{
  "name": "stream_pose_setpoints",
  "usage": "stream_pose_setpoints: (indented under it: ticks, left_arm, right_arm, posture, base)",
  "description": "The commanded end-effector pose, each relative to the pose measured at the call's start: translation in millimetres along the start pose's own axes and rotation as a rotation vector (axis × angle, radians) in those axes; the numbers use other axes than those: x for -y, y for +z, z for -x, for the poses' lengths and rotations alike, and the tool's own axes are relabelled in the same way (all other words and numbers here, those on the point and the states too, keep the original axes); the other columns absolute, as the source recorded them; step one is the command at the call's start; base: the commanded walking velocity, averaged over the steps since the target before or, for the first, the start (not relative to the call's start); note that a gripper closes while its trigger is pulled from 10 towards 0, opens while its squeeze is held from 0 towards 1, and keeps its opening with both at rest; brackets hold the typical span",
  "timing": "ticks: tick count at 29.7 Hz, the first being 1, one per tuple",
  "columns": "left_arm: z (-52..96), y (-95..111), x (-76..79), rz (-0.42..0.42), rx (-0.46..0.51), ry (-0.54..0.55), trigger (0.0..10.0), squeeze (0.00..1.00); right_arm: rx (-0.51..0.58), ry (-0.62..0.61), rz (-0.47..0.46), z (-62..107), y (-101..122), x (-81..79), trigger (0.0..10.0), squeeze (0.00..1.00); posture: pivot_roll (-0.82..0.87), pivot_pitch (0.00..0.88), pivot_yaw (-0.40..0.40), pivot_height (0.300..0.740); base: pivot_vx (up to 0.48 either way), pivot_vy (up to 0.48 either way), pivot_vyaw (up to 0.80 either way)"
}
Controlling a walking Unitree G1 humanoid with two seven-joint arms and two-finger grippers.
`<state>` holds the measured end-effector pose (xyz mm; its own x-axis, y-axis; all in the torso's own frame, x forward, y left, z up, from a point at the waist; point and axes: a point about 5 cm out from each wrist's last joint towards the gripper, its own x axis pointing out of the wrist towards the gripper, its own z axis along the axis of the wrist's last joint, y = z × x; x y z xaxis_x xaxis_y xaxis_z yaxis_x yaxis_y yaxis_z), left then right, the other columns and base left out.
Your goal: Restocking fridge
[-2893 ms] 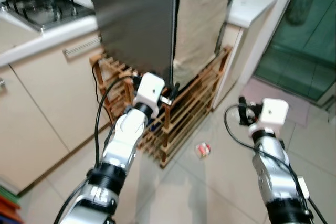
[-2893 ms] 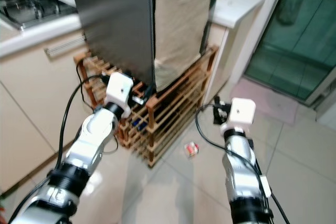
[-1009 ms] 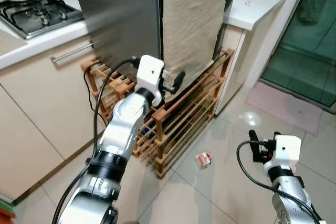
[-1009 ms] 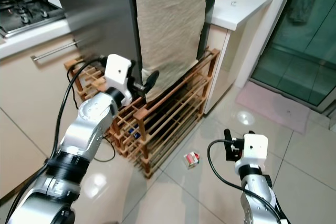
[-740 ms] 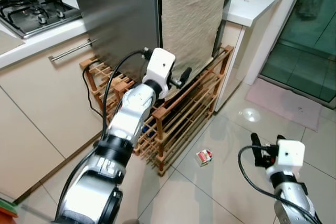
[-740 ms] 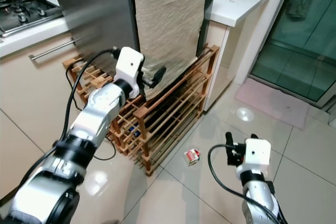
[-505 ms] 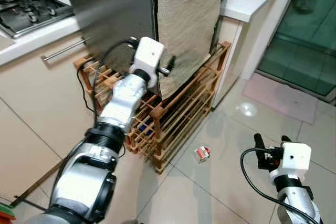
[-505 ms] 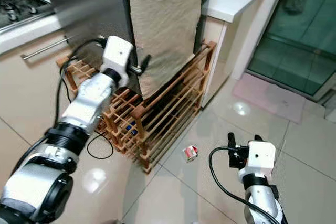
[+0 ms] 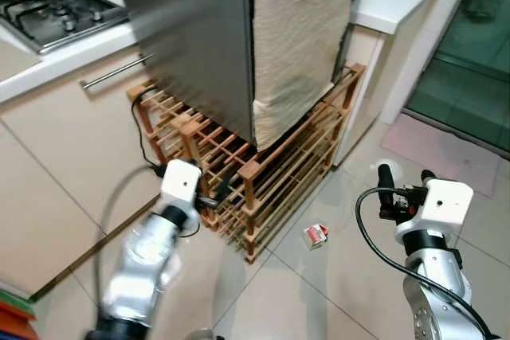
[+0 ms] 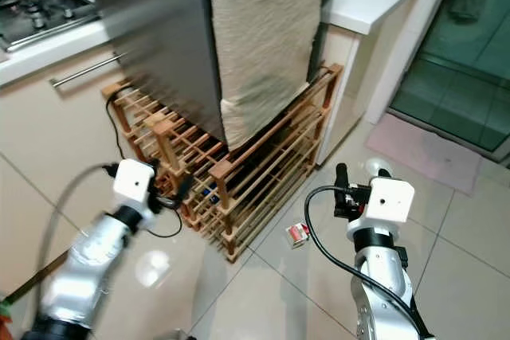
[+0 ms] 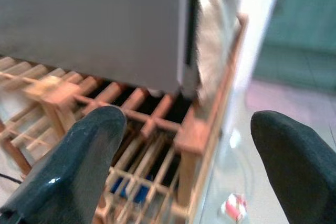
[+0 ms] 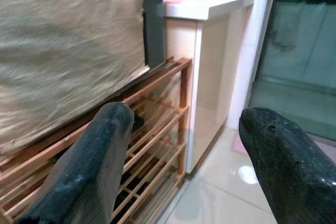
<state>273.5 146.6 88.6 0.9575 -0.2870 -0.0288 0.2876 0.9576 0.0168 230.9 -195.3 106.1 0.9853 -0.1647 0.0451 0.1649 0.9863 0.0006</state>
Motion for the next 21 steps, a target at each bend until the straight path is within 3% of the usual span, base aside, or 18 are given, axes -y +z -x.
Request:
stream_pose_setpoints:
  ticks: [1,5,7,8,16,21]
  left_arm:
    - [-6.7,28.5,-8.9,-0.029,0.109,0.040,10.0,0.00]
    - [-12.8,22.3,-5.6,-0.026,0.029,0.033,10.0,0.00]
    - [-14.9,24.8,-8.2,0.007,0.031,0.064,10.0,0.00]
    - [-17.4,26.1,-8.3,-0.027,0.030,0.073,10.0,0.00]
    - [-21.5,30.4,-0.9,-0.038,0.053,0.042,10.0,0.00]
    - [-23.8,37.1,0.9,-0.057,0.083,0.032,10.0,0.00]
  right_arm:
    - [-0.013,-0.048,0.008,0.0,-1.9,8.6,10.0,0.00]
    - [-0.021,-0.052,0.016,-0.6,-5.6,6.6,10.0,0.00]
    - [-0.020,-0.070,0.013,-0.3,-6.1,7.9,10.0,0.00]
    - [-0.025,-0.076,0.011,0.8,-8.5,8.2,10.0,0.00]
    - [-0.043,-0.073,0.017,4.7,-13.9,8.2,10.0,0.00]
    - [-0.050,-0.060,0.029,4.1,-16.5,8.8,10.0,0.00]
  posture:
    - [0.06,0.000,0.010,0.740]
    - [0.05,0.000,0.017,0.740]
    - [0.05,0.000,0.021,0.740]
    - [0.05,0.000,0.025,0.740]
    - [0.04,0.000,0.027,0.740]
    - [0.04,0.000,0.024,0.740]
  base:
    - [0.000,0.000,0.00]
    - [0.000,0.000,0.00]
    - [0.000,0.000,0.00]
    - [0.000,0.000,0.00]
    - [0.000,0.000,0.00]
    - [0.410,0.000,0.00]
